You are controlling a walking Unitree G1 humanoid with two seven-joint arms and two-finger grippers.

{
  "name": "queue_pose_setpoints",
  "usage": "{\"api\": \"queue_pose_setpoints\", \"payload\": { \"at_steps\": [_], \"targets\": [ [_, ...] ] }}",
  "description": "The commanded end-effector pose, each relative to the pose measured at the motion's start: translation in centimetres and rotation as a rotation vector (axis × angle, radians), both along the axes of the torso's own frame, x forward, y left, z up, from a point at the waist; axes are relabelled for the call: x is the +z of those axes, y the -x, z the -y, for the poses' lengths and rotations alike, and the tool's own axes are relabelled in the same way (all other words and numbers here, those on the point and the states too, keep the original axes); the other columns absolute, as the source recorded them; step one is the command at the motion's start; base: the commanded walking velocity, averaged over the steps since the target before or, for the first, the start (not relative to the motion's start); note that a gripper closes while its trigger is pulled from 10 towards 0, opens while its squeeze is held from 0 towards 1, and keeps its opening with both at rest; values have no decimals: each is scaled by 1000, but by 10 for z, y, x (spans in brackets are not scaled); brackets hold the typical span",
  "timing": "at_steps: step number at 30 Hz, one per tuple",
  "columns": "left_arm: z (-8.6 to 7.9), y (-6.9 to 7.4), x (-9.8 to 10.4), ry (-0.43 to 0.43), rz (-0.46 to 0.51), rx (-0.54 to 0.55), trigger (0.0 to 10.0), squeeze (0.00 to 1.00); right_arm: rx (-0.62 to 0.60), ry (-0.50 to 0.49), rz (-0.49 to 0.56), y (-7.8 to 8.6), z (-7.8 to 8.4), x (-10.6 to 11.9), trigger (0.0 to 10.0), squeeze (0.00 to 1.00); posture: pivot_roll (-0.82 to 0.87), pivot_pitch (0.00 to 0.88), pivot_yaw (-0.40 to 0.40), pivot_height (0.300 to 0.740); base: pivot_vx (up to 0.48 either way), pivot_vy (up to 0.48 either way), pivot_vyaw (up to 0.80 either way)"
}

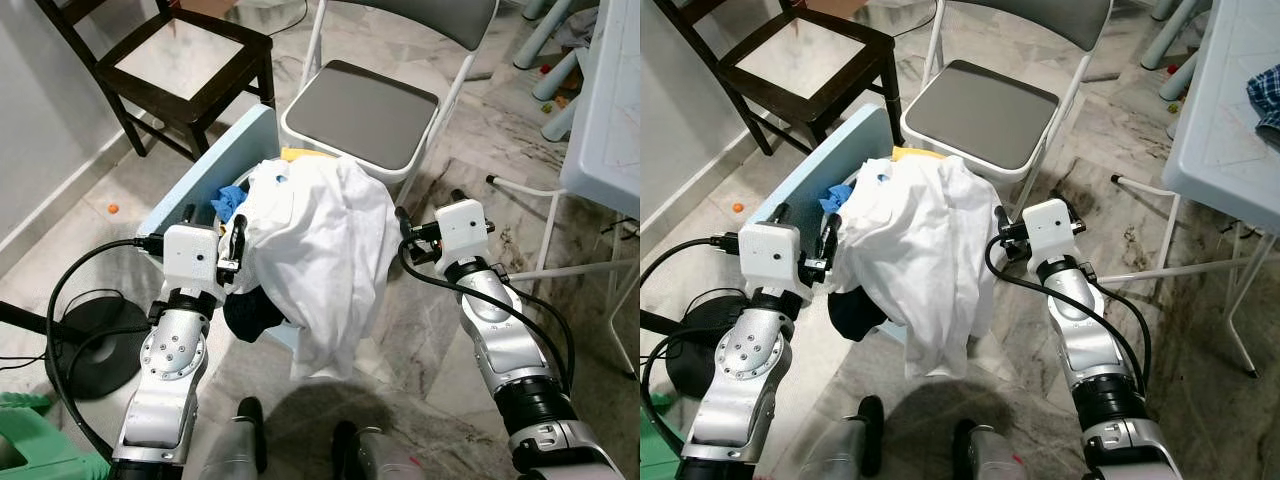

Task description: Hang hanger

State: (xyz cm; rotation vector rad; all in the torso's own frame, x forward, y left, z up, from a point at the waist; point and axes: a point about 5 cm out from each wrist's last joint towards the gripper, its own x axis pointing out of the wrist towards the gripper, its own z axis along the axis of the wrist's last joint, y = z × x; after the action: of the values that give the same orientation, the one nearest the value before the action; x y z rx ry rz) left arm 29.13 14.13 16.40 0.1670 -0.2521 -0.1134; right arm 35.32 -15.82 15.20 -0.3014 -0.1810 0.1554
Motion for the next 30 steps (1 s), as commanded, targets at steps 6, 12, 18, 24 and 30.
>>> {"api": "queue_pose_setpoints", "payload": {
  "at_steps": [6, 12, 18, 24, 30],
  "targets": [
    [16, 7, -10, -27, -42, -87, 10000, 0, -6, 2, -15, 3, 3, -7, 10000, 0, 245, 341, -89, 740, 0, 0, 0],
    [14, 6, -20, -11, -98, -56, 10000, 0, -5, 1, -16, 3, 2, -7, 10000, 0, 245, 342, -89, 740, 0, 0, 0],
    [-3, 5, -22, 20, -102, 25, 0, 0, -6, 2, -22, 3, 2, -9, 10000, 0, 247, 344, -90, 740, 0, 0, 0],
    [-12, 3, -29, 75, -142, 73, 0, 0, 1, 2, -27, 4, 1, -10, 10000, 0, 248, 345, -91, 740, 0, 0, 0],
    [-16, 3, -30, 92, -148, 92, 0, 0, 41, -10, -51, 5, -2, -13, 10000, 0, 247, 346, -92, 740, 0, 0, 0]
  ]
}}
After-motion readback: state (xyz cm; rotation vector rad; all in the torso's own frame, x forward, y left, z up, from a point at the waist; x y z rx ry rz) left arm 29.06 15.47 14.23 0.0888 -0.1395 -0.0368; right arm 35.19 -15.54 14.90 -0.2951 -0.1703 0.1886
